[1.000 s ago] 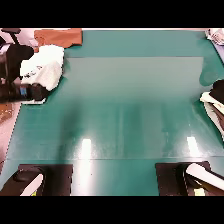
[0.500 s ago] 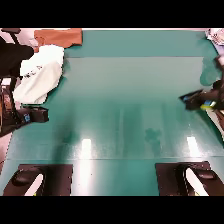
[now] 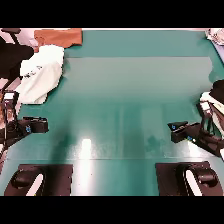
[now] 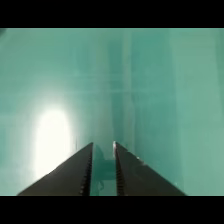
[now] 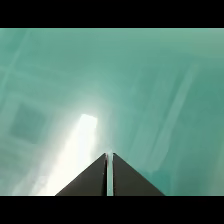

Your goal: Fold the shirts.

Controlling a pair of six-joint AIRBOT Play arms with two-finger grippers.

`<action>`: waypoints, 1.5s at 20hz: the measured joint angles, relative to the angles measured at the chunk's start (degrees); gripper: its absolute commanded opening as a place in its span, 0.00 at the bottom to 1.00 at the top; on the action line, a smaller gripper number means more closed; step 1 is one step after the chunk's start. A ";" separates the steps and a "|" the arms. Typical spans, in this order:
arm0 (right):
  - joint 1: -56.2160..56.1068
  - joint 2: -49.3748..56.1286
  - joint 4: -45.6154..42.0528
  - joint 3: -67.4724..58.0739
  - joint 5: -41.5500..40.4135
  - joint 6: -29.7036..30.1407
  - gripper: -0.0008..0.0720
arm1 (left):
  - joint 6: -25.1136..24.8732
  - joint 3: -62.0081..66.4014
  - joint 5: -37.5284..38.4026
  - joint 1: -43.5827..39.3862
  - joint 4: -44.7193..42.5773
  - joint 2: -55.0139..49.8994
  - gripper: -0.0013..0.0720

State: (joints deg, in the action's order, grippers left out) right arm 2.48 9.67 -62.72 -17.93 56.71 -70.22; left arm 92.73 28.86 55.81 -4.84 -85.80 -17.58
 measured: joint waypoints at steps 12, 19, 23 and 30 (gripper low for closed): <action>-0.24 -14.88 -0.26 6.69 -2.97 -0.72 0.08 | 0.28 -0.33 0.46 0.00 -0.74 0.31 0.26; -0.24 -4.81 0.09 5.38 -2.93 -0.74 0.08 | 0.28 -0.33 0.31 -0.09 -0.76 0.35 0.26; -0.24 -0.55 0.11 2.21 -4.00 0.50 0.08 | 7.69 -0.33 0.33 -1.14 2.84 0.35 0.26; -0.26 -0.52 0.07 0.07 -5.66 1.90 0.08 | 14.25 -0.35 -2.19 -5.33 8.87 0.35 0.26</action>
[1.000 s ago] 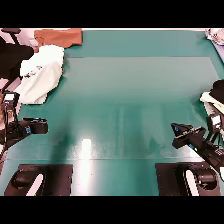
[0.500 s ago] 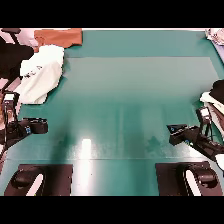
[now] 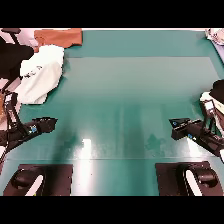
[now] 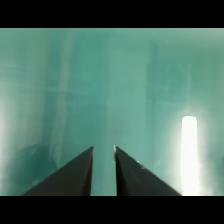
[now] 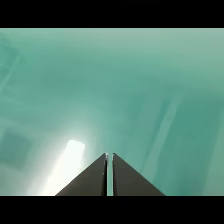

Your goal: Fold the shirts.

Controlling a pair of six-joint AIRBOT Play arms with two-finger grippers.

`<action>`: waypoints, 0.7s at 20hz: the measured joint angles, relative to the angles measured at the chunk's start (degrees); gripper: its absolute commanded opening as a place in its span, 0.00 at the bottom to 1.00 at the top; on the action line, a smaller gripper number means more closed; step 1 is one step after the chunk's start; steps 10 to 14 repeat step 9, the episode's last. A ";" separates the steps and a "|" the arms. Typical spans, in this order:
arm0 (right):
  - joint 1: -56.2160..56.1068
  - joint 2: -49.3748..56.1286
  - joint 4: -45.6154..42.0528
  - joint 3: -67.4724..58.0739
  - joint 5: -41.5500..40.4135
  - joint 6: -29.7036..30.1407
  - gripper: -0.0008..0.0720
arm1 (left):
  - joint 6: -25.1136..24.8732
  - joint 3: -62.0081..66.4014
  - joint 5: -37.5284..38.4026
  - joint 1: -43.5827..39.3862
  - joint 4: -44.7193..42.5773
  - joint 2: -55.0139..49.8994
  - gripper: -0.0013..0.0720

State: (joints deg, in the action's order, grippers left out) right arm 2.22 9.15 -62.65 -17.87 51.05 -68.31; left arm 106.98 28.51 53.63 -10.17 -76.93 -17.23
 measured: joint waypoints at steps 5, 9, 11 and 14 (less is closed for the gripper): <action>0.02 -5.53 -1.16 0.02 -0.74 0.20 0.08 | 0.76 0.00 -1.33 -0.81 0.81 0.00 0.26; 0.00 -8.59 -1.73 0.09 -0.92 0.26 0.08 | 0.94 0.00 -1.60 -0.92 0.96 0.00 0.26; 0.00 -8.59 -1.73 0.09 -0.92 0.26 0.08 | 0.94 0.00 -1.60 -0.92 0.96 0.00 0.26; 0.00 -8.59 -1.73 0.09 -0.92 0.26 0.08 | 0.94 0.00 -1.60 -0.92 0.96 0.00 0.26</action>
